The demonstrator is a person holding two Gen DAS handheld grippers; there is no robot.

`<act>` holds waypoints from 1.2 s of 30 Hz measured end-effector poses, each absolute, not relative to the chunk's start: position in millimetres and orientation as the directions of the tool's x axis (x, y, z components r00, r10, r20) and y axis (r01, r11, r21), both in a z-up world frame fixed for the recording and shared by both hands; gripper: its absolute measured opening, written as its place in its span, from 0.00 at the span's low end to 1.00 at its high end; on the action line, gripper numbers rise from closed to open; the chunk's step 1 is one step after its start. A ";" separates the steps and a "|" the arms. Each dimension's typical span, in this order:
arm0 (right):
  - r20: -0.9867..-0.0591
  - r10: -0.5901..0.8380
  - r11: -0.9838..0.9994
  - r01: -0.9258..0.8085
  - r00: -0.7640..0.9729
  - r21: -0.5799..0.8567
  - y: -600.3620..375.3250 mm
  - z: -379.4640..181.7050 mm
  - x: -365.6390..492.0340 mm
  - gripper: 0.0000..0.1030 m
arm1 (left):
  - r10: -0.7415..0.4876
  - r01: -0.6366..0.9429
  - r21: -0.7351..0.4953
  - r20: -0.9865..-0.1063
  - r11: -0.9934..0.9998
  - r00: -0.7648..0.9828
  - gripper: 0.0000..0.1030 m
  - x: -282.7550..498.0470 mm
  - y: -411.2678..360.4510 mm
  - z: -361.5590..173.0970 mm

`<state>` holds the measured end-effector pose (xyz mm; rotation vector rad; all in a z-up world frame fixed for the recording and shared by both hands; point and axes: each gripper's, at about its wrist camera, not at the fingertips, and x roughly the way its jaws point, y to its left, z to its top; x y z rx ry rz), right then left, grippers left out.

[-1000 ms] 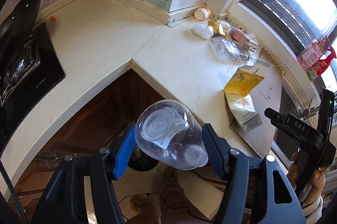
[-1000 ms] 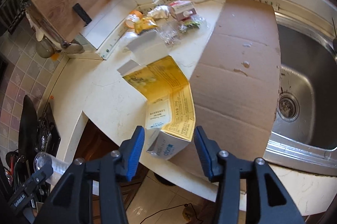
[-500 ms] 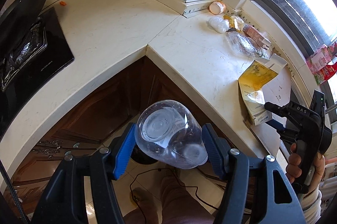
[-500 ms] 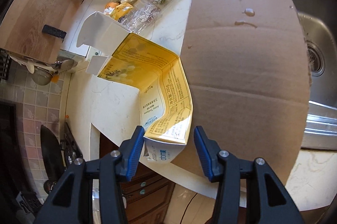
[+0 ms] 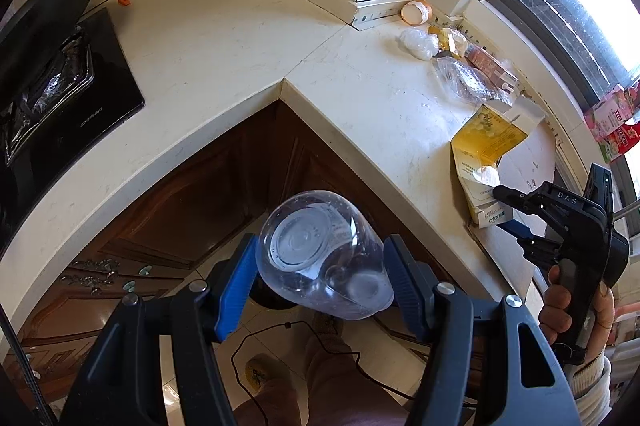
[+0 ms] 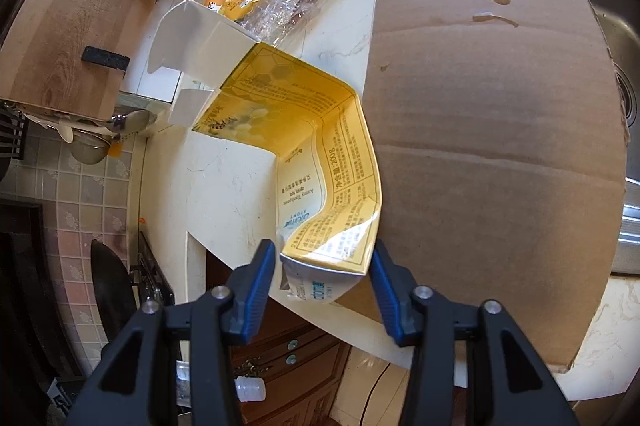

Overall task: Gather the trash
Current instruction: 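Lift the bottle and carton off the counter and carry them toward the bin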

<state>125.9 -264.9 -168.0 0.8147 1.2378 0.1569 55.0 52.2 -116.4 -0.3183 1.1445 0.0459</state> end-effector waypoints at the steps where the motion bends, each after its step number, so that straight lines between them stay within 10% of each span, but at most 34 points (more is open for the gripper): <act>1: -0.766 0.528 0.715 0.296 0.366 0.634 -264.1 -167.2 125.4 0.41 | -0.124 -0.199 -0.223 -0.900 0.954 0.417 0.60 54.5 52.3 -116.6; 22: -0.756 0.521 0.849 -0.147 0.396 0.508 -186.8 -98.5 54.2 0.39 | -0.063 -0.181 -0.150 -0.908 0.972 0.413 0.60 30.0 64.1 -135.9; 36: -0.877 0.370 0.909 -0.312 0.306 0.275 -121.8 -185.3 10.2 0.39 | -0.061 -0.127 -0.103 -0.951 0.987 0.303 0.60 18.6 64.3 -251.2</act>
